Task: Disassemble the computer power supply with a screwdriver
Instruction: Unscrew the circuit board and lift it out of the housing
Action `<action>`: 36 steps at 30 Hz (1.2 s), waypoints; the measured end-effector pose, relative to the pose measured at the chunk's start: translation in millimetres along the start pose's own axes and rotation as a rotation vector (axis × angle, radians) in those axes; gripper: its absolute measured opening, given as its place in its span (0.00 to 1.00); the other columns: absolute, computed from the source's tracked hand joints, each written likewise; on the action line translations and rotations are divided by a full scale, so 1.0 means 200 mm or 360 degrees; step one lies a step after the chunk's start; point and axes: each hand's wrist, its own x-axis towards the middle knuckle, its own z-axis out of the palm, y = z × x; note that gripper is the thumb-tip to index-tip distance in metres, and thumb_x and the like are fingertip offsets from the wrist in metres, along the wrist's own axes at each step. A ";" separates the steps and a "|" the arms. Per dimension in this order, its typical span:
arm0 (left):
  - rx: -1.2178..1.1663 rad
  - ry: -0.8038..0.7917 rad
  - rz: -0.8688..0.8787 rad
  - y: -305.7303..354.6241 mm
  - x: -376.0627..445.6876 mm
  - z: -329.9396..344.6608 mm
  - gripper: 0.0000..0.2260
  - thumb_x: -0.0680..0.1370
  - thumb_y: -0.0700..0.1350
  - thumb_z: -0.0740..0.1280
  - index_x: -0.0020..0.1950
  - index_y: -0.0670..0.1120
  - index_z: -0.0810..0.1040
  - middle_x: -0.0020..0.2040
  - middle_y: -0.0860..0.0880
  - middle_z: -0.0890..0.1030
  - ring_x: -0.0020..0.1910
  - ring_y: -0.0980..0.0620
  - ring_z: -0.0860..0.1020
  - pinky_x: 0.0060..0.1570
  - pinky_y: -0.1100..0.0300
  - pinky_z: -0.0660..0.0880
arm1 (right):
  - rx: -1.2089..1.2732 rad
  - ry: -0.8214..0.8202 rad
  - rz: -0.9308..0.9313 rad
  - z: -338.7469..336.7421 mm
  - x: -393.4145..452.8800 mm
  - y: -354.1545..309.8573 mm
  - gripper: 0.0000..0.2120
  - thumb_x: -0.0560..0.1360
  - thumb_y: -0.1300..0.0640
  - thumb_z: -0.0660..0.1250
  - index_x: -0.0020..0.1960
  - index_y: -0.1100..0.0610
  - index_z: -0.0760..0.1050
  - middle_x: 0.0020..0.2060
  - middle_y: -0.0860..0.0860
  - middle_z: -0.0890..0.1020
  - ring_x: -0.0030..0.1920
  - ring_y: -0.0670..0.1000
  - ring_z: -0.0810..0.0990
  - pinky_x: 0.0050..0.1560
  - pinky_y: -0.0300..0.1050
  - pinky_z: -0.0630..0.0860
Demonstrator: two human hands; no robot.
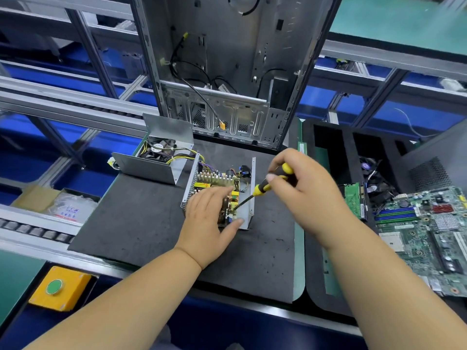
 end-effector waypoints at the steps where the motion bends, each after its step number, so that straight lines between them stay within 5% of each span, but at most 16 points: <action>1: -0.0081 -0.0002 -0.0053 0.03 0.03 -0.02 0.23 0.75 0.57 0.67 0.67 0.49 0.74 0.62 0.54 0.77 0.63 0.52 0.73 0.66 0.52 0.67 | 0.0076 0.0059 0.0038 -0.02 0.01 0.01 0.05 0.77 0.56 0.67 0.45 0.47 0.72 0.38 0.43 0.77 0.39 0.45 0.75 0.36 0.38 0.68; 8: -0.0363 -0.0027 -0.0147 0.16 0.25 -0.07 0.07 0.74 0.45 0.75 0.50 0.49 0.82 0.43 0.61 0.78 0.47 0.60 0.76 0.50 0.73 0.70 | 0.0401 0.0251 0.0193 -0.14 0.03 0.06 0.06 0.78 0.57 0.65 0.45 0.47 0.73 0.31 0.41 0.73 0.29 0.42 0.69 0.28 0.30 0.64; 16: -0.0520 -0.0055 -0.0349 0.30 0.38 -0.05 0.10 0.74 0.42 0.73 0.44 0.59 0.81 0.41 0.60 0.81 0.45 0.61 0.78 0.44 0.76 0.69 | 0.0606 0.0474 0.0243 -0.28 0.00 0.18 0.05 0.78 0.57 0.67 0.45 0.49 0.74 0.31 0.40 0.73 0.31 0.40 0.69 0.31 0.30 0.67; 22: -0.0950 -0.0322 -0.0542 0.40 0.47 -0.03 0.14 0.81 0.40 0.65 0.58 0.61 0.77 0.43 0.57 0.85 0.45 0.57 0.82 0.51 0.64 0.73 | 0.0874 0.0508 0.0276 -0.33 0.01 0.27 0.01 0.74 0.51 0.68 0.45 0.46 0.79 0.47 0.50 0.79 0.42 0.45 0.79 0.42 0.33 0.75; 26: -0.1087 -0.0533 -0.0525 0.42 0.56 -0.01 0.14 0.82 0.42 0.62 0.62 0.60 0.74 0.45 0.53 0.86 0.45 0.56 0.82 0.57 0.54 0.74 | 0.0855 0.0194 0.0456 -0.29 0.07 0.33 0.05 0.74 0.46 0.62 0.48 0.43 0.75 0.39 0.43 0.78 0.44 0.48 0.77 0.51 0.50 0.74; 30: -0.1246 -0.0652 -0.0553 0.40 0.66 0.00 0.14 0.82 0.41 0.65 0.65 0.55 0.74 0.45 0.48 0.86 0.44 0.52 0.83 0.61 0.48 0.74 | 0.0806 0.0022 0.0418 -0.21 0.15 0.32 0.05 0.72 0.55 0.72 0.46 0.46 0.79 0.34 0.41 0.77 0.36 0.44 0.74 0.41 0.37 0.72; 36: -0.1225 -0.0838 -0.0485 0.32 0.79 -0.03 0.15 0.80 0.40 0.66 0.65 0.54 0.73 0.41 0.47 0.86 0.43 0.52 0.84 0.55 0.53 0.76 | 0.0520 0.0055 0.0424 -0.13 0.24 0.30 0.09 0.70 0.60 0.77 0.39 0.47 0.83 0.36 0.45 0.84 0.36 0.40 0.81 0.36 0.31 0.75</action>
